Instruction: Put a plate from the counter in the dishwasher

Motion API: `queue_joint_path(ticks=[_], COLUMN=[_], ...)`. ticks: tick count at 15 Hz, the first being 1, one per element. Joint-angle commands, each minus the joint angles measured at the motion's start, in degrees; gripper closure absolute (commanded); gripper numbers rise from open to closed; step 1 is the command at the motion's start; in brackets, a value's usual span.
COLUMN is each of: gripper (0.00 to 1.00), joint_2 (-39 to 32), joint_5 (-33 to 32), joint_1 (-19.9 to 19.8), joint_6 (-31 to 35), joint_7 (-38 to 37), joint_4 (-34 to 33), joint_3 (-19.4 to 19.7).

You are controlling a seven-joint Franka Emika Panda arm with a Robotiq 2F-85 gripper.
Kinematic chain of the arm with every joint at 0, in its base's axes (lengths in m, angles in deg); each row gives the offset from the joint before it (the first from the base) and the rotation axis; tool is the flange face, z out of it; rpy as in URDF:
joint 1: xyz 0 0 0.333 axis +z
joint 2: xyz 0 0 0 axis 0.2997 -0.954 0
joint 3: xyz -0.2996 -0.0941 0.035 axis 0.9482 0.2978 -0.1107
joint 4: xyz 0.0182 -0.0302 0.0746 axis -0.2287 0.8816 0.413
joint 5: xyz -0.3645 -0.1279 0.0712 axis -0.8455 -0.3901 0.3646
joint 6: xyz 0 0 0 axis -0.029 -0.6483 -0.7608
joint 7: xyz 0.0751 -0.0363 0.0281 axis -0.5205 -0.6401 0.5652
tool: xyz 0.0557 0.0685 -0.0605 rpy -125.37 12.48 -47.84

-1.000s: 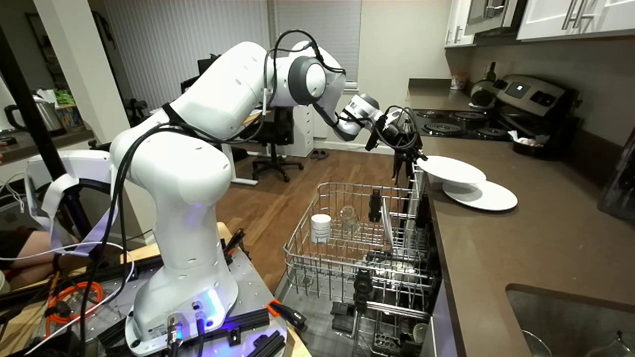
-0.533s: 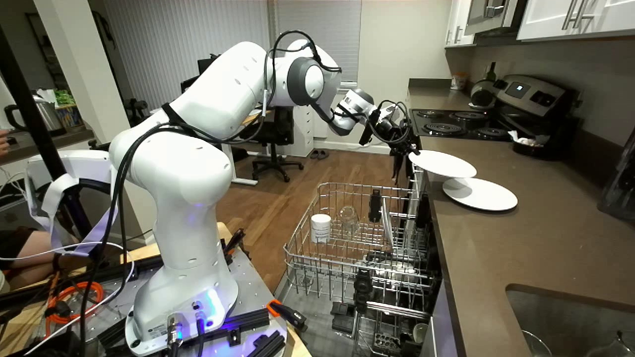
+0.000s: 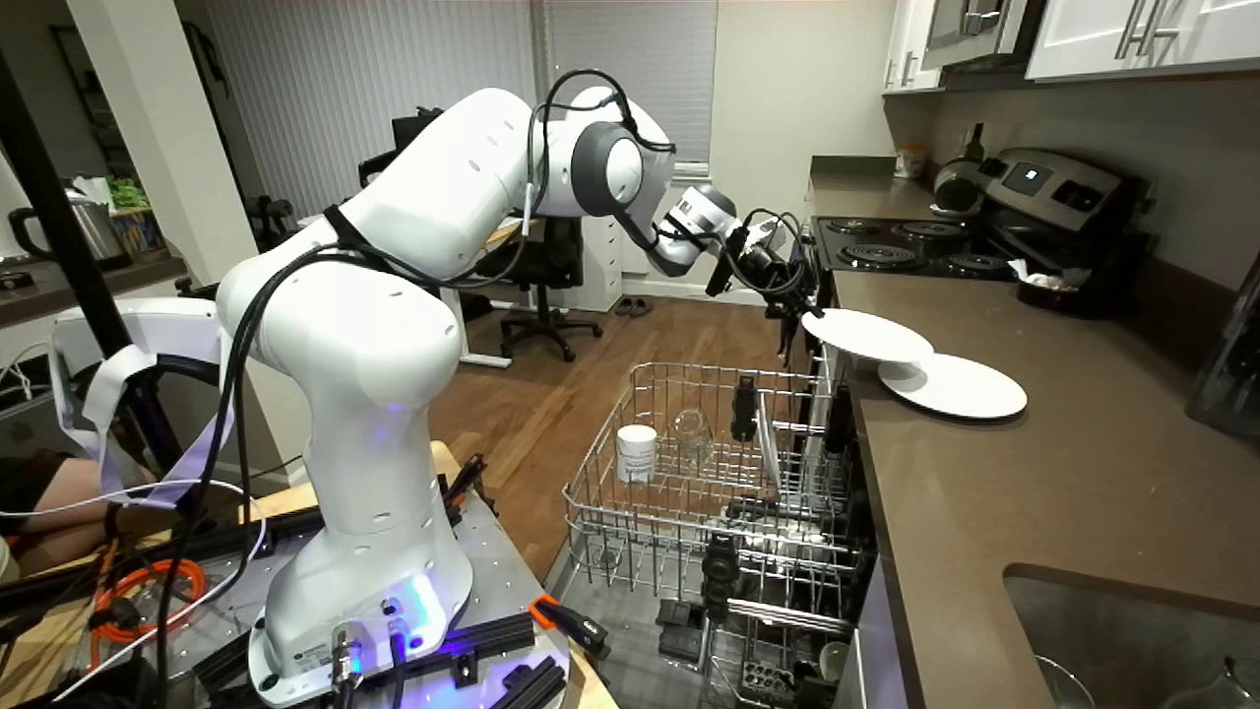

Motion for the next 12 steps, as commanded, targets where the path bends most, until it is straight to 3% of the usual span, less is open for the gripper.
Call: queue_joint_path(ticks=[1, 7, 12], gripper=[0.92, 0.93, 0.93], joint_2=[-1.25, -2.59, -1.5], joint_5=[0.3, 1.92, 4.18], joint_1=[1.49, 2.82, 2.21], joint_6=[-5.1, -11.04, -8.95], joint_7=[-1.76, -2.5, -1.47], joint_4=[-1.93, -4.19, -4.21], joint_3=[0.15, -0.94, -3.3])
